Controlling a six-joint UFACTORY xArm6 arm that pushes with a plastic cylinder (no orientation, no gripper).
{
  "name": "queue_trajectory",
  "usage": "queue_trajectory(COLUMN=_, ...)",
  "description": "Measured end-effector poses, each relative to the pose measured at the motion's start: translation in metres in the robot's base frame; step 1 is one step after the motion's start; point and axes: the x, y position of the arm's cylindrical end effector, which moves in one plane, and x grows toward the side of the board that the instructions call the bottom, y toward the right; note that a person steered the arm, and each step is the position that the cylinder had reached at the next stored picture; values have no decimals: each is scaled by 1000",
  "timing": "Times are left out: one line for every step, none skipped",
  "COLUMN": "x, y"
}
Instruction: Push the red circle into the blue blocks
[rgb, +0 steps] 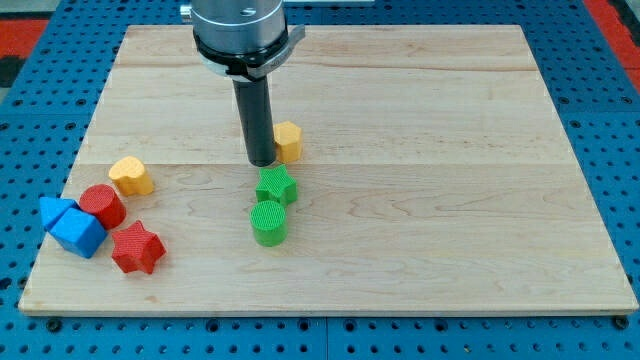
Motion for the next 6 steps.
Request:
queue_trajectory(x=16, y=-24)
queue_trajectory(x=48, y=-47)
queue_trajectory(x=68, y=-85)
queue_trajectory(x=79, y=-127)
queue_trajectory(x=60, y=-164)
queue_trajectory(x=37, y=-168)
